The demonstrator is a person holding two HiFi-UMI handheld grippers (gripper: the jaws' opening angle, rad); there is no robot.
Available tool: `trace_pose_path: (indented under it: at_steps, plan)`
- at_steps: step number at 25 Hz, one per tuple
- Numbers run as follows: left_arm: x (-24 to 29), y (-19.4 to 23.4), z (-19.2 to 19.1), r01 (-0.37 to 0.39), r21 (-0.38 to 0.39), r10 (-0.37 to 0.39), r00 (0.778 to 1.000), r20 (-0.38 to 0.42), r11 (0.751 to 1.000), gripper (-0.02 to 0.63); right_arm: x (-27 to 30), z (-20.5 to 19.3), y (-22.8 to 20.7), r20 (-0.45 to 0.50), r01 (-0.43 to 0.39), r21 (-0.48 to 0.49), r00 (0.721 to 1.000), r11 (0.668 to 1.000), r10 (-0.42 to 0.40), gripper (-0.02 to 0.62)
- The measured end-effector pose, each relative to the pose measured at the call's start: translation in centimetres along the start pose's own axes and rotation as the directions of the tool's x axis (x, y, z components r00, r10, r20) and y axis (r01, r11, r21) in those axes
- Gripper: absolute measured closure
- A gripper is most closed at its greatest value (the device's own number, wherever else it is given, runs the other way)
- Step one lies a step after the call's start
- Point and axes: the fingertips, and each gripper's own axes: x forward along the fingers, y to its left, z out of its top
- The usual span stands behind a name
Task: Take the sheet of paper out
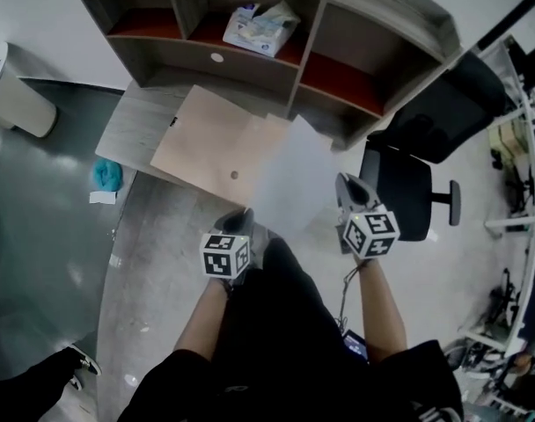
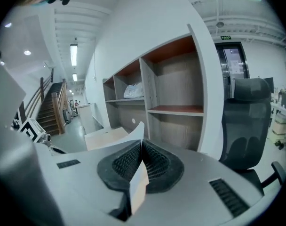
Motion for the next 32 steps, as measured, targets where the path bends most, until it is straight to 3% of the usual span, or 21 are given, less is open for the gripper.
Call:
trace_pose_path:
  at_steps: [10, 17, 21, 32]
  plan:
    - [-1.6, -3.3, -0.3, 0.023, 0.039, -0.024, 0.999, 0.036, 0.999, 0.563, -6.3, 0.1, -0.7, 0.055, 0.092, -0.006, 0.994, 0.996, -0.091, 0.58]
    - [-1.7, -5.4, -0.1, -0.041, 0.05, 0.037, 0.997, 0.065, 0.998, 0.563, -8.1, 2.2, -2.5, 0.095, 0.09, -0.01, 0.992, 0.996, -0.088, 0.58]
    - [-1.6, -7.5, 0.5, -0.075, 0.106, 0.061, 0.99, 0.123, 0.992, 0.563, -9.2, 3.7, -3.3, 0.136, 0.099, -0.055, 0.987, 0.994, -0.091, 0.58]
    - [-2.4, -12.7, 1.4, -0.045, 0.15, 0.018, 0.984, 0.178, 0.988, 0.563, -14.2, 6.0, -5.2, 0.23, 0.117, -0.047, 0.968, 0.992, -0.103, 0.58]
